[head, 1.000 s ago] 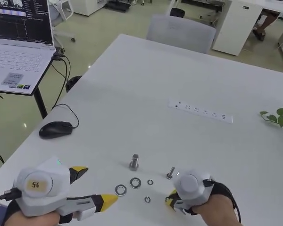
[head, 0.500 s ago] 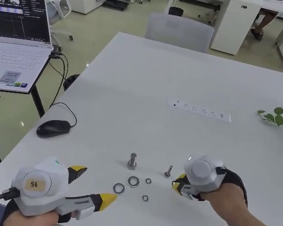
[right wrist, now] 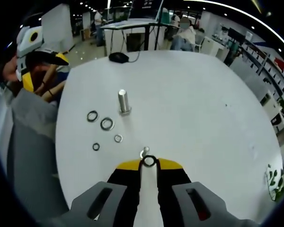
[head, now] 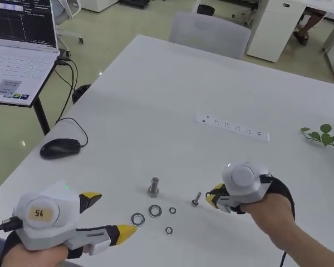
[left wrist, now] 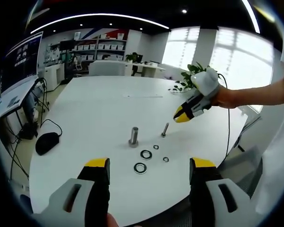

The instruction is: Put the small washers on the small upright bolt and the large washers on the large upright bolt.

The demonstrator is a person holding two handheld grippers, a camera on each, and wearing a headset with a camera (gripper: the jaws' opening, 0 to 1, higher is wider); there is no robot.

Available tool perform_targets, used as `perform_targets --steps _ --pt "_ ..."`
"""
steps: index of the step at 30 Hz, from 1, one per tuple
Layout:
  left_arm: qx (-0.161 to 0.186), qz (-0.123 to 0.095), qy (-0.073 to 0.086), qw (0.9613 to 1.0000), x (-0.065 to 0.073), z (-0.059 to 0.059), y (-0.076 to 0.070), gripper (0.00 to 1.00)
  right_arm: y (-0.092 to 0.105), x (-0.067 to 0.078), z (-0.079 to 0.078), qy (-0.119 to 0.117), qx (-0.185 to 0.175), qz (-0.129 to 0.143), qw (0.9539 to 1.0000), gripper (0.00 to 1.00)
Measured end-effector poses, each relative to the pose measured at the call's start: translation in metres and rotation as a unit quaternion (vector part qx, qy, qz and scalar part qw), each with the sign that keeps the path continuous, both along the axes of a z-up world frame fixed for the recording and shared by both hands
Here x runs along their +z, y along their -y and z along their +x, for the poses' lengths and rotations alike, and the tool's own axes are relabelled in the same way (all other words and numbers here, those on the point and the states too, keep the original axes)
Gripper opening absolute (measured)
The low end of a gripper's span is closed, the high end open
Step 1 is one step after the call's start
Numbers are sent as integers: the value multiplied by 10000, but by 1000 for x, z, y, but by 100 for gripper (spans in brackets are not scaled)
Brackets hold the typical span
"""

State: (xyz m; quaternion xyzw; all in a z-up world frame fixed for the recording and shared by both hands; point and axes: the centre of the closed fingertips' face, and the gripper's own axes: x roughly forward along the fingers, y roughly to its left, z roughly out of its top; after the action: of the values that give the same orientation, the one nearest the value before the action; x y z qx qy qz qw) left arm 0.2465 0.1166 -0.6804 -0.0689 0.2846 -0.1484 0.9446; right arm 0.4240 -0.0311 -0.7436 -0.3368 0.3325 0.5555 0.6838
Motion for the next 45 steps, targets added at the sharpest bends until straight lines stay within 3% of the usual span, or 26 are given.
perform_targets --steps 8,14,18,35,45 --pt "35 -23 -16 10000 -2 -1 -2 68 -9 4 11 -20 132 -29 9999 13" --pt "58 -42 -13 10000 -2 -1 -2 68 -17 6 10 -50 310 -94 9995 13" --pt "27 -41 -21 10000 -2 -2 -1 68 -21 2 7 -149 400 -165 9990 13" --pt "51 -35 -50 10000 -3 -4 -5 68 -21 -16 0 -165 694 -547 9960 13" --pt "44 -34 -35 10000 -2 -2 -5 68 -23 -19 -1 -195 707 -574 9957 13"
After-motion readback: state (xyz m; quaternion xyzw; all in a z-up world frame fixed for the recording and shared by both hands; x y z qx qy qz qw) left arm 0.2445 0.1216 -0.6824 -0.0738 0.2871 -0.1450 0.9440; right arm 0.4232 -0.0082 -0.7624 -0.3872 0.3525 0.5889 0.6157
